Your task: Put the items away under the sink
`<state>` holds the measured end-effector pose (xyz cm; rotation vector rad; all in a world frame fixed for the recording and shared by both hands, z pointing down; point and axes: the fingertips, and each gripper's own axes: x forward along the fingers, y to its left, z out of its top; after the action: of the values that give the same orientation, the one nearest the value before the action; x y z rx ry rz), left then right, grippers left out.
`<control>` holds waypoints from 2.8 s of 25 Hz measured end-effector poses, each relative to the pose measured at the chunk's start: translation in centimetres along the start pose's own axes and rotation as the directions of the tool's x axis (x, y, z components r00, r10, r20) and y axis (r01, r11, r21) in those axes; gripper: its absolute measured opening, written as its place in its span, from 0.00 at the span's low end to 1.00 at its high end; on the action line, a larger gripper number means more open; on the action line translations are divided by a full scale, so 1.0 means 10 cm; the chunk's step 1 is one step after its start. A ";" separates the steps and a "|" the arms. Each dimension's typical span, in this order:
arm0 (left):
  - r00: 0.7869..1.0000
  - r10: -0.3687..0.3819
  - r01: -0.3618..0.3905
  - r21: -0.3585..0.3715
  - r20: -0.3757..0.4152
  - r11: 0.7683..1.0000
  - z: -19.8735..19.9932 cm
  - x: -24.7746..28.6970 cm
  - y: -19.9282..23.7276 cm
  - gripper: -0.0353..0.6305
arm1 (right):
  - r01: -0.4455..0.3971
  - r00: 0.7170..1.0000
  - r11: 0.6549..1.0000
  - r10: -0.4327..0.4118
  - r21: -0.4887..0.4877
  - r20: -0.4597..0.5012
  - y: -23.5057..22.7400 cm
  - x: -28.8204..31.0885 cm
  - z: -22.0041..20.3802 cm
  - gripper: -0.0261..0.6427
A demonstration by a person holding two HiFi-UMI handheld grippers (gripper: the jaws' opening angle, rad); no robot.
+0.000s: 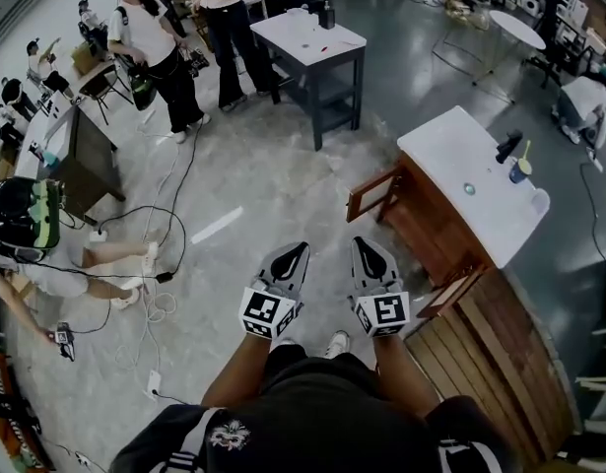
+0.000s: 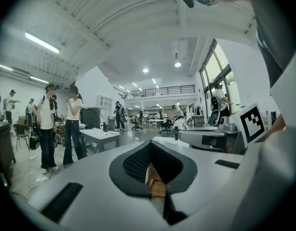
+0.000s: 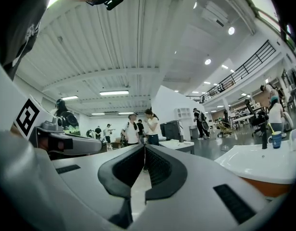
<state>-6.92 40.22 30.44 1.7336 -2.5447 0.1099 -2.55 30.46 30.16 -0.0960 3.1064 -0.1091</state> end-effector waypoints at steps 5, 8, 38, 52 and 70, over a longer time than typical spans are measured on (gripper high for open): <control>0.998 -0.055 0.055 -0.024 -0.008 0.998 -0.07 0.39 0.09 0.05 | 0.057 0.998 0.998 -0.057 -0.002 -0.020 -0.28 0.16 -0.11 0.07; 0.994 -0.107 0.107 -0.037 -0.002 0.994 -0.07 0.70 0.17 0.05 | 0.106 0.994 0.994 -0.106 -0.019 -0.035 -0.47 0.31 -0.13 0.08; 0.819 -0.573 0.574 -0.048 0.020 0.818 -0.14 2.63 0.49 0.05 | 0.560 0.823 0.827 -0.562 -0.053 -0.081 -1.53 1.01 -0.25 0.07; 0.770 -0.638 0.638 -0.013 -0.011 0.770 0.00 3.63 -0.51 0.05 | 0.614 0.786 0.789 -0.615 -0.025 -0.066 -2.87 0.58 -0.19 0.07; 0.756 -0.652 0.653 -0.001 -0.053 0.757 0.03 4.65 -2.05 0.05 | 0.682 0.730 0.731 -0.682 0.001 -0.045 -4.56 -0.55 -0.16 0.07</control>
<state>-4.89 -10.36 34.81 2.4687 -1.7487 0.1343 5.66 -14.46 35.19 -1.2527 2.9179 -0.1520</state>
